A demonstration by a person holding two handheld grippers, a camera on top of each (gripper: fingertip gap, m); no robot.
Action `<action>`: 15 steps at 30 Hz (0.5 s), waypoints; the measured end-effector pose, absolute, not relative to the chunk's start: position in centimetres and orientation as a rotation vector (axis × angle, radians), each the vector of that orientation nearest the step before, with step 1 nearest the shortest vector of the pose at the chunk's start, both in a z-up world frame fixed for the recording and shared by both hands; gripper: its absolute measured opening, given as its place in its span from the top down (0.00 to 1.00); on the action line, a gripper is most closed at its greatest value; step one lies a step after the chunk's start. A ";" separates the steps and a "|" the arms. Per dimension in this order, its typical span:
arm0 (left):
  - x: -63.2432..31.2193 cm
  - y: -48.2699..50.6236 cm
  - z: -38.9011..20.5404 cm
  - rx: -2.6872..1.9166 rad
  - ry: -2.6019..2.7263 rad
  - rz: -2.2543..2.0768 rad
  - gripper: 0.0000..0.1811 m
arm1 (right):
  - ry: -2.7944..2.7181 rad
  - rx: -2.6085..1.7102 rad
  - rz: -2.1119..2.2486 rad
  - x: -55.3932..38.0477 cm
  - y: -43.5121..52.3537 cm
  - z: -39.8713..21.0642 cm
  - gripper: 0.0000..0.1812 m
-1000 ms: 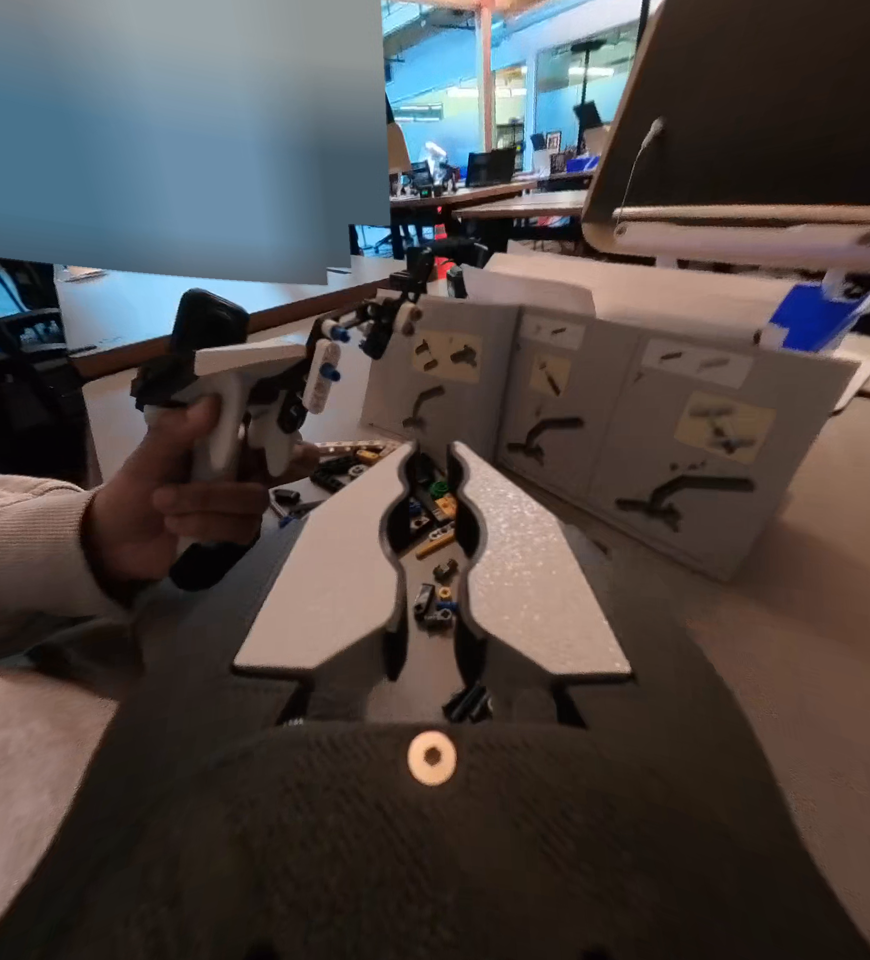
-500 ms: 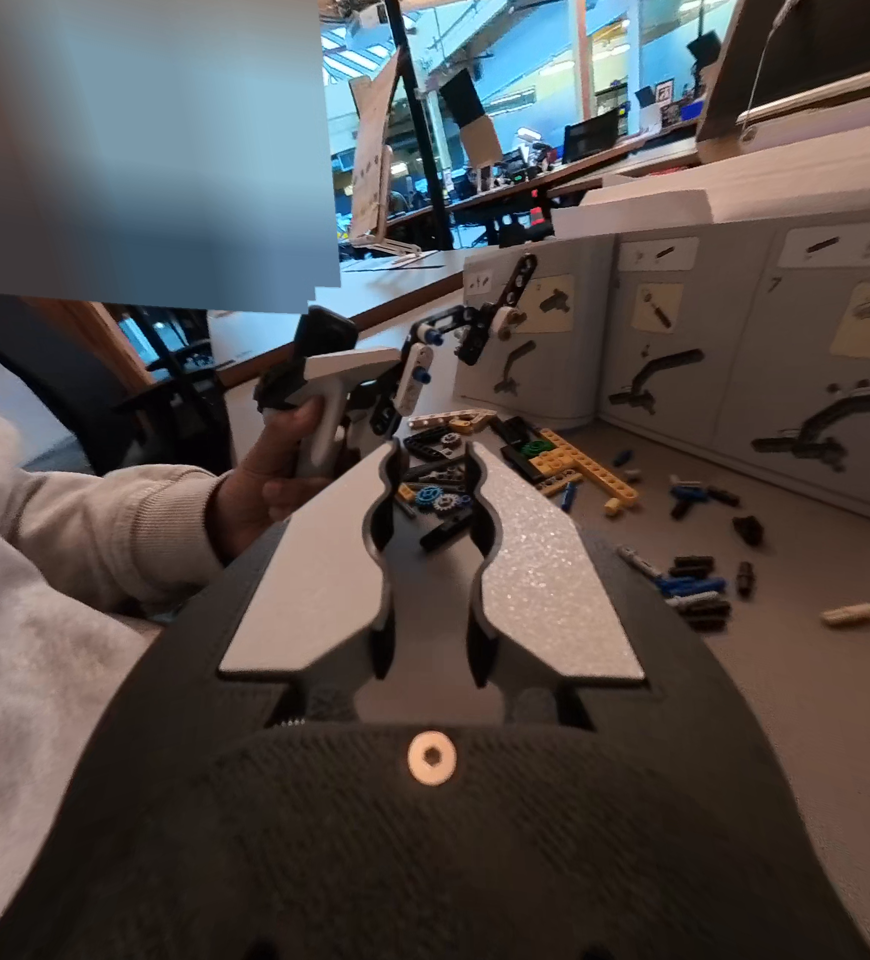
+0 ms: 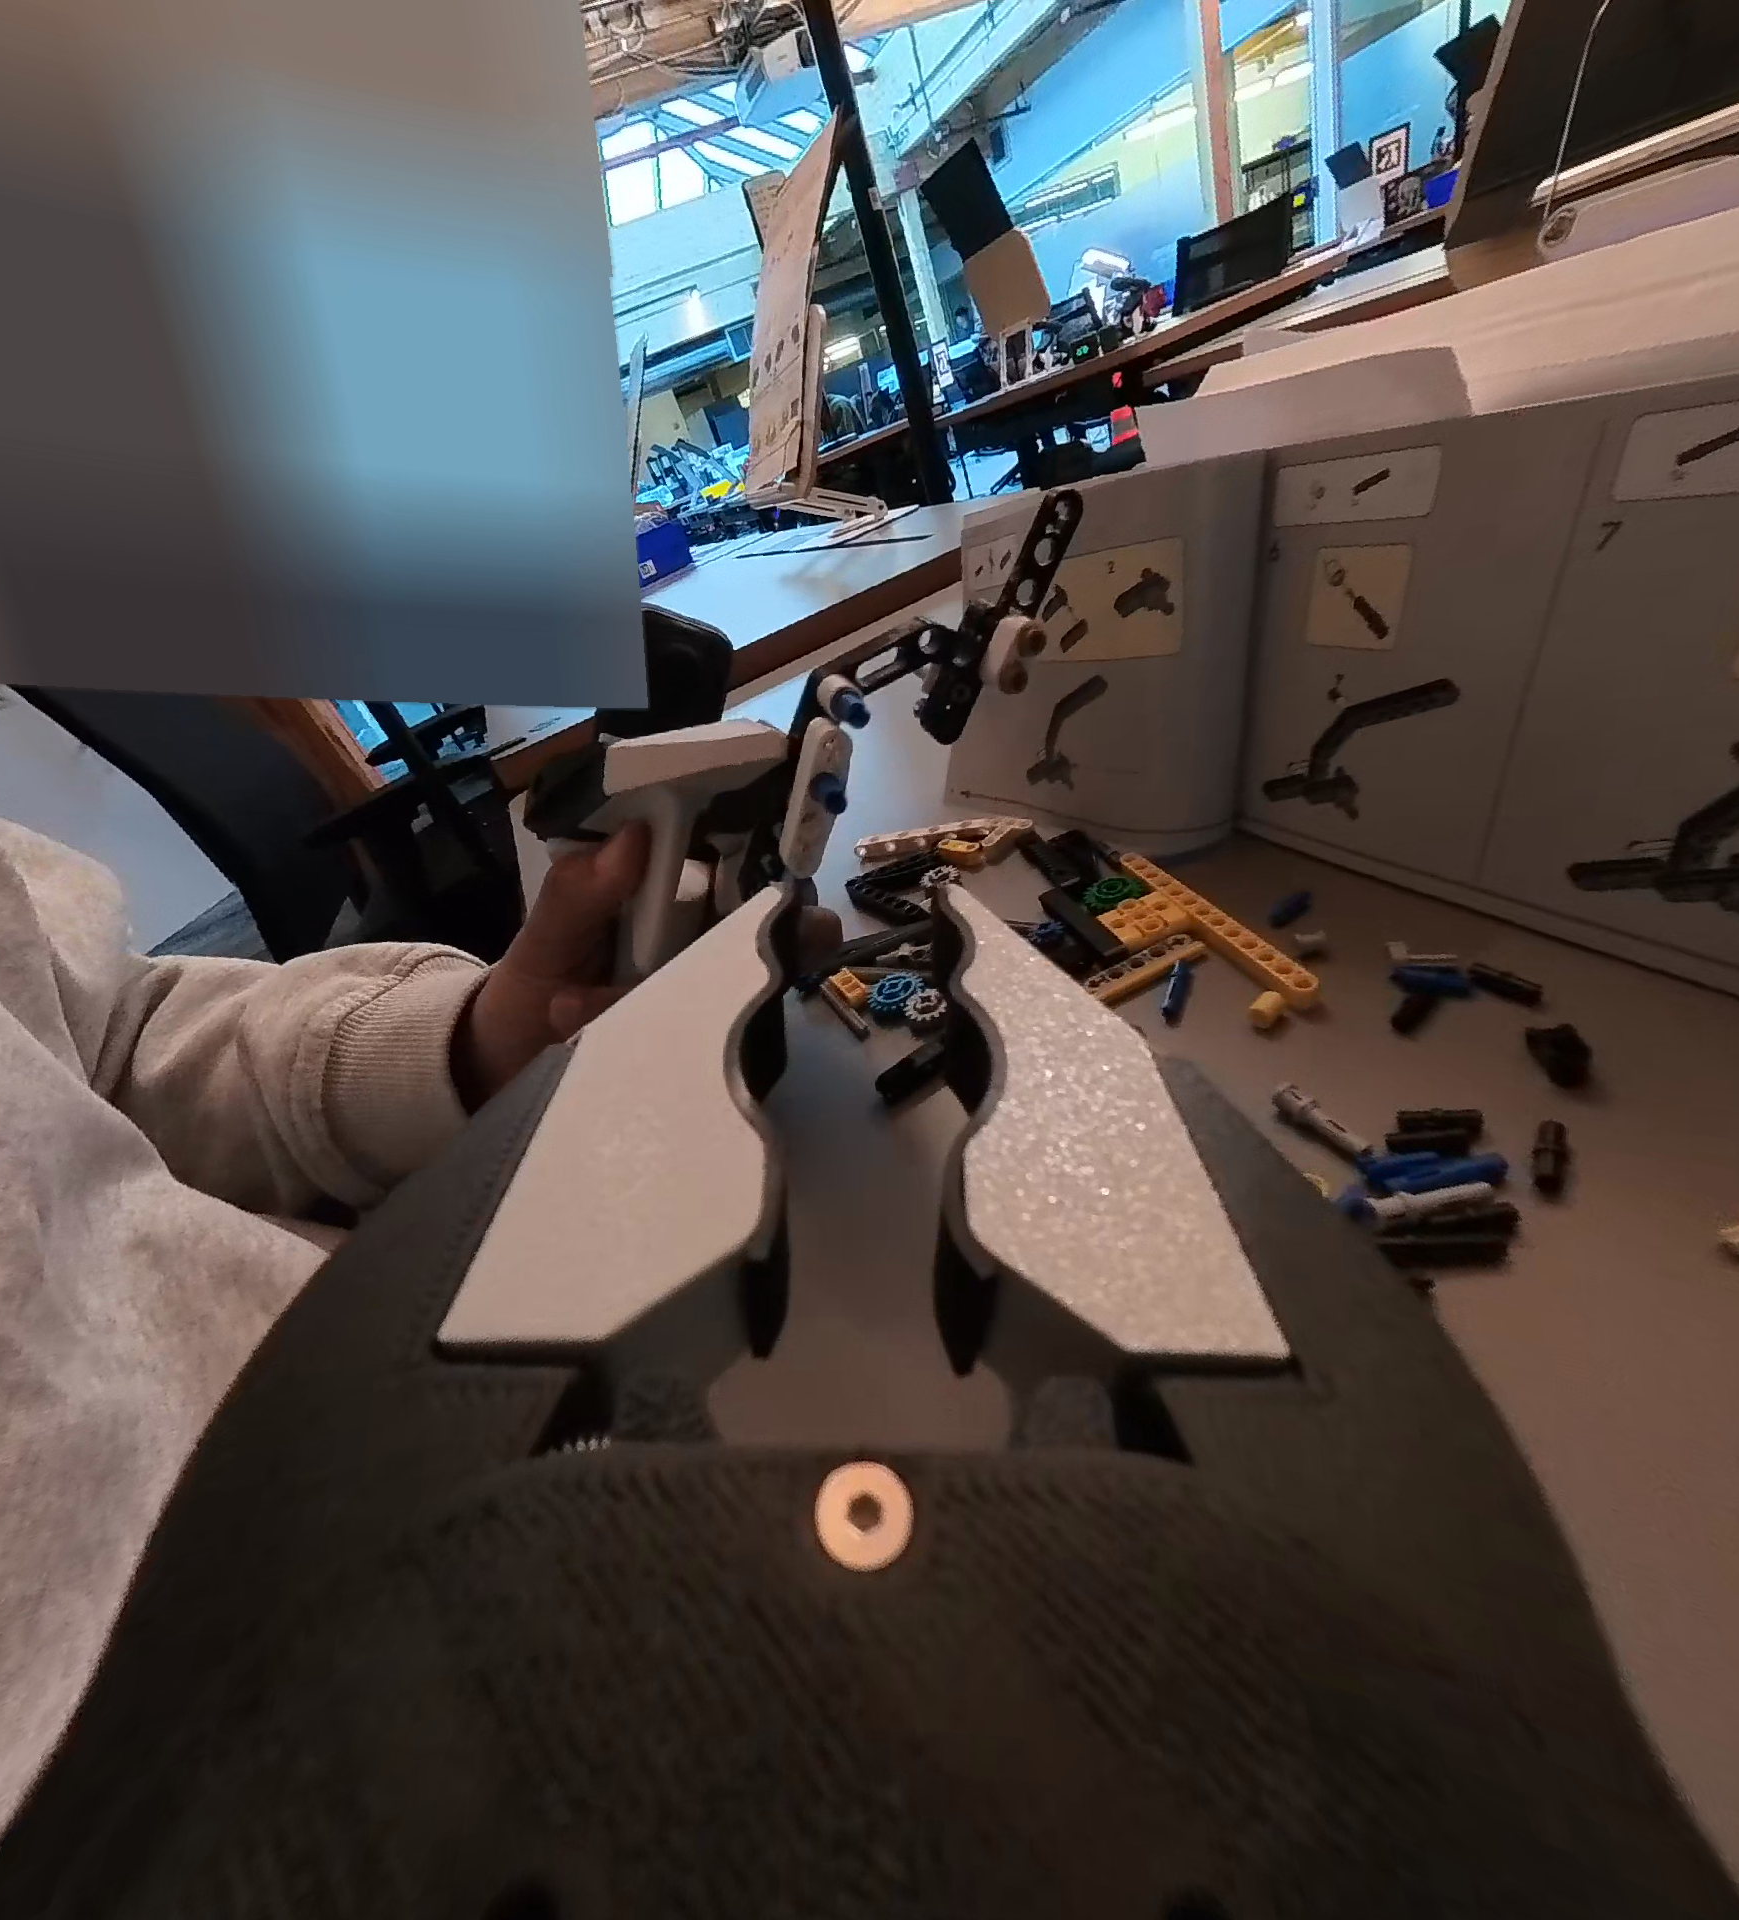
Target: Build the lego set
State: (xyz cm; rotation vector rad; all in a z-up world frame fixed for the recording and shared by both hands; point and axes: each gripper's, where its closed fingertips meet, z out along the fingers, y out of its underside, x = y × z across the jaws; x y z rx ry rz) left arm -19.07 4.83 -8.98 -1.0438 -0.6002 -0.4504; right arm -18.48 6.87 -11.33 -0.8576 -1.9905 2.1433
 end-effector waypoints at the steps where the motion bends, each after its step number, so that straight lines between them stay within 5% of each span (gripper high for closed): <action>1: -19.0 4.9 -8.9 -1.046 -0.596 -0.446 0.97 | -1.993 -0.859 2.144 -18.4 6.8 -11.4 0.87; 15: -18.9 4.8 -8.8 -1.061 -0.578 -0.367 0.97 | -1.979 -0.895 2.145 -18.7 7.4 -11.4 0.89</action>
